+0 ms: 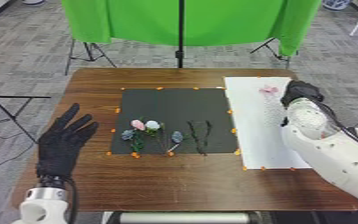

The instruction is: Arrange flowers

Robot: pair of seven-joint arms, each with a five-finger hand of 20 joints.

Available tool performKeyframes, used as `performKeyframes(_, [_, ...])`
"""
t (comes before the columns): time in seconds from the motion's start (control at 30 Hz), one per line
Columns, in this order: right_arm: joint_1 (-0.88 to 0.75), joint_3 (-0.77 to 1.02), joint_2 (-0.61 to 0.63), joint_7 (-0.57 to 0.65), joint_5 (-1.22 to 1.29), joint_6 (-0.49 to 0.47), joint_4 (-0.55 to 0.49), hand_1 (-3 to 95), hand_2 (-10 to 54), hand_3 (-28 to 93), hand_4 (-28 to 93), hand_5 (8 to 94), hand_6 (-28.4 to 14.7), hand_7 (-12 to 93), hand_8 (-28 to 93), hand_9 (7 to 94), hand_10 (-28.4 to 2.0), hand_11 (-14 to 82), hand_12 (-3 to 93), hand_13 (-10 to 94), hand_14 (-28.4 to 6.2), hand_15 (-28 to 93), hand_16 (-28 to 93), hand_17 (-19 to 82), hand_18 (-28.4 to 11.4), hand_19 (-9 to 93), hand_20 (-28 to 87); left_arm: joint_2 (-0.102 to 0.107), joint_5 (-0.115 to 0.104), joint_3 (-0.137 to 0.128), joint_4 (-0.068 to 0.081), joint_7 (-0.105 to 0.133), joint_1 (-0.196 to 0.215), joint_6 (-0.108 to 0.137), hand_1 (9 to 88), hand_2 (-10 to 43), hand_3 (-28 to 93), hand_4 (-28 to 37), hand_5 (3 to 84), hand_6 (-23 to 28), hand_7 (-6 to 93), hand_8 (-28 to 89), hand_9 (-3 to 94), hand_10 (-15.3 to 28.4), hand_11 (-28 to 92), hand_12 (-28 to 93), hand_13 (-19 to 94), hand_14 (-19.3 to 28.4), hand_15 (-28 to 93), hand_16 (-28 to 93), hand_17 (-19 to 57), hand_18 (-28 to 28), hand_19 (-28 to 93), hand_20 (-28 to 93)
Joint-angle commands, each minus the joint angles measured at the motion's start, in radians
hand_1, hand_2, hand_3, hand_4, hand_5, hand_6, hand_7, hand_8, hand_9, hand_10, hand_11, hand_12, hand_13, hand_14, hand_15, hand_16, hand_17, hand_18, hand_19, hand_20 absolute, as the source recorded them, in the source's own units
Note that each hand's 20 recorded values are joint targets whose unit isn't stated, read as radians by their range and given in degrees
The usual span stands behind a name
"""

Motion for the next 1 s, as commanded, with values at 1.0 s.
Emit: performKeyframes(1.0, [-0.075, -0.028, -0.319, -0.286, -0.228, -0.207, -0.196, 52.8, -9.5, 73, -28, 81.9, 3.6, 22, -1, 90.9, -6.2, 11.5, 35.1, 70, -5.5, 69, 23, 26, -20.9, 93, 55, -0.004, 0.009, -0.01, -0.003, -0.022, 0.009, -0.008, 20.6, 7.1, 77, -28.3, 32.0, 5.8, 14.5, -11, 32.9, 18.6, 23, 12, 25, 25.9, 50, -7, -8.6, 24.2, 52, 26])
